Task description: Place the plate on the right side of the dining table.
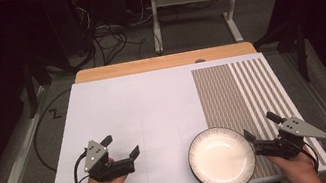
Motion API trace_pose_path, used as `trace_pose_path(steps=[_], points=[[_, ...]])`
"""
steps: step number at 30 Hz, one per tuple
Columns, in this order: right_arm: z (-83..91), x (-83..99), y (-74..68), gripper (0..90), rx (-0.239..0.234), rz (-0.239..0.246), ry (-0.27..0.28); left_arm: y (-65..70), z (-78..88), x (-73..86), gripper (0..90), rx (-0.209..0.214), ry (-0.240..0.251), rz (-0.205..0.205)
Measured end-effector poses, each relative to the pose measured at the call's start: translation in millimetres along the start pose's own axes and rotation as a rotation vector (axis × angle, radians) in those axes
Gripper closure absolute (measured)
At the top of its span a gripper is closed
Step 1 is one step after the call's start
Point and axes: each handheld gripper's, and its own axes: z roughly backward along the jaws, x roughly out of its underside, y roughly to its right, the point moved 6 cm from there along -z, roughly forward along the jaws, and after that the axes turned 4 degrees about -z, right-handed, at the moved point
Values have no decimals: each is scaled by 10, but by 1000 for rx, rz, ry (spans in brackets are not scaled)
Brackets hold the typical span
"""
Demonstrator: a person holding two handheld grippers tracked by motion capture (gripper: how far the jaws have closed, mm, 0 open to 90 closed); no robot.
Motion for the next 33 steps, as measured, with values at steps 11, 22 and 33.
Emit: trace_pose_path(steps=[11,22,33], points=[[18,-20,42,12,13,0,9,20,4,31,14,10,-18,-9],[34,-24,67,13,11,19,-9,33,-1,50,49,23,-33,-25],[42,-14,71,119,13,53,-74,76,-13,41,51,23,-29,-50]])
